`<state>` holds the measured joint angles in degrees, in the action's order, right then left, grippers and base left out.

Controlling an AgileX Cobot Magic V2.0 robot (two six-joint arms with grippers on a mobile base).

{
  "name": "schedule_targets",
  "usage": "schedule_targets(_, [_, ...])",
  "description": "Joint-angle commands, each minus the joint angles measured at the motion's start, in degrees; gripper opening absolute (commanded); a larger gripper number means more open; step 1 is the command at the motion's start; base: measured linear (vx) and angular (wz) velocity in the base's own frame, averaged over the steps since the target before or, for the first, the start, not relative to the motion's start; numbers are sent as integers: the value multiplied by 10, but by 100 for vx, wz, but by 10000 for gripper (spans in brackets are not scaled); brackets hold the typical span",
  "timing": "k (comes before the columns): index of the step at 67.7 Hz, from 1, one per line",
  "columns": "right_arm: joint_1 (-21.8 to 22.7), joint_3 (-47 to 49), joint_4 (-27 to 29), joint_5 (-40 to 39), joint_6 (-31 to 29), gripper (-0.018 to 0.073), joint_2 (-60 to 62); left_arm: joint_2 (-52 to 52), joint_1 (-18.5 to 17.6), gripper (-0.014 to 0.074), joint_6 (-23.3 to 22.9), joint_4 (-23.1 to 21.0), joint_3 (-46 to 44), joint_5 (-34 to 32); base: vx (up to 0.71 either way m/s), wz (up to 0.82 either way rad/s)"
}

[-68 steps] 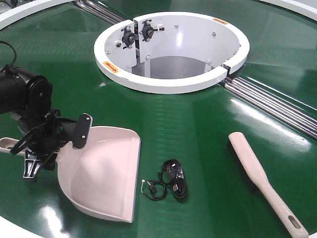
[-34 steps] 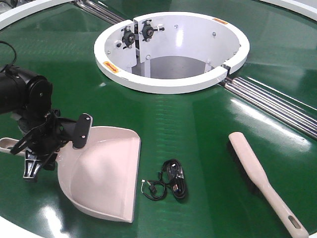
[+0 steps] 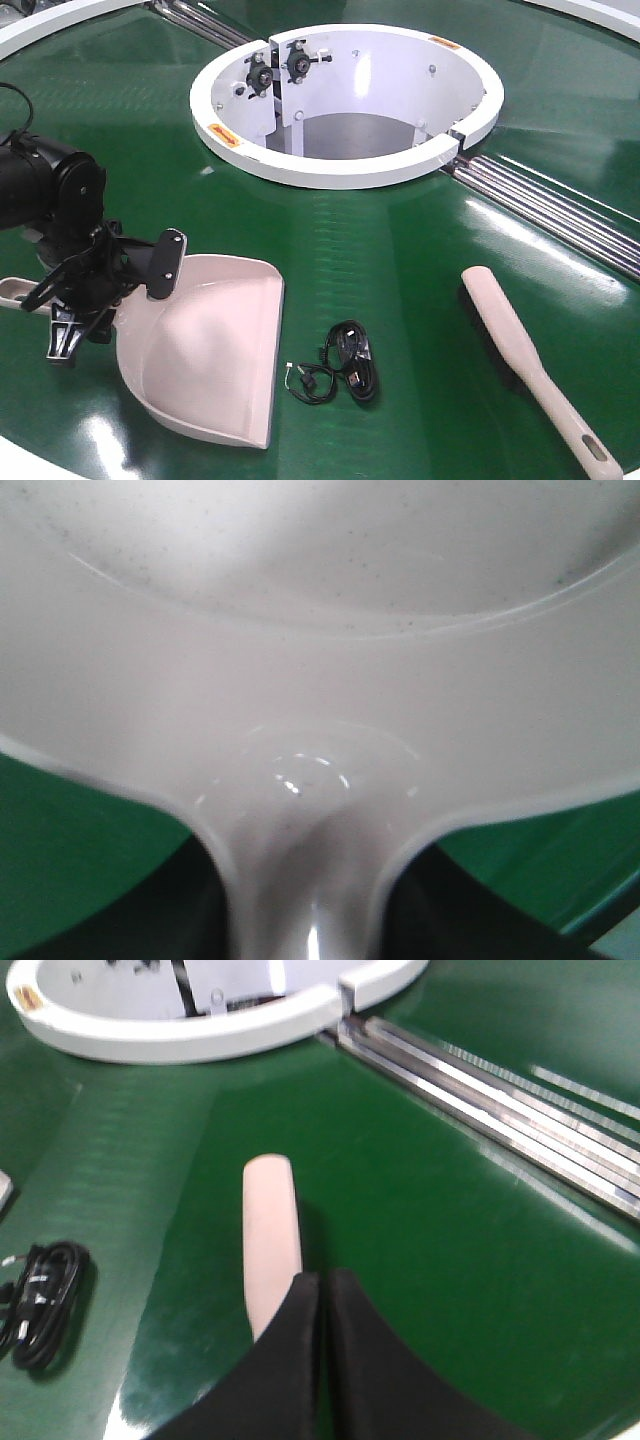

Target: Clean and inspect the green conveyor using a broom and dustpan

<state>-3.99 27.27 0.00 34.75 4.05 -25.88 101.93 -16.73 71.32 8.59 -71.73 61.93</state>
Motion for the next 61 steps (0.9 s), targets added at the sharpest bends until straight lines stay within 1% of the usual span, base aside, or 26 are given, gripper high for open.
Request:
schedule_targets(1, [2, 21, 18, -7, 15, -10, -19, -24, -3, -8, -9, -3, -16, -13, 0, 0])
schedule_targets(11, [2, 24, 19, 0, 18, 5, -35, -24, -3, -8, -9, -3, -16, -13, 0, 0])
schedule_targets(18, [2, 37, 17, 32, 14, 64, -60, -24, -3, -8, -9, -3, -16, -13, 0, 0])
schedule_targets(26, [2, 59, 6, 72, -3, 193, -95, -24, -3, -8, -9, -3, -16, -13, 0, 0])
schedule_targets(38, [2, 84, 6, 96, -19, 437, -138, -24, -3, -8, -9, -3, -16, -13, 0, 0])
schedule_targets(46, [2, 101, 10, 111, -41, 544, -169, -24, -3, -8, -9, -3, -16, -13, 0, 0])
schedule_targets(52, [-4, 118, 20, 118, -46, 579, -195, -24, -3, -8, -9, -3, -16, -13, 0, 0])
schedule_targets(61, [-31, 149, 13, 137, -52, 581, -242, -24, -3, -8, -9, -3, -16, -13, 0, 0])
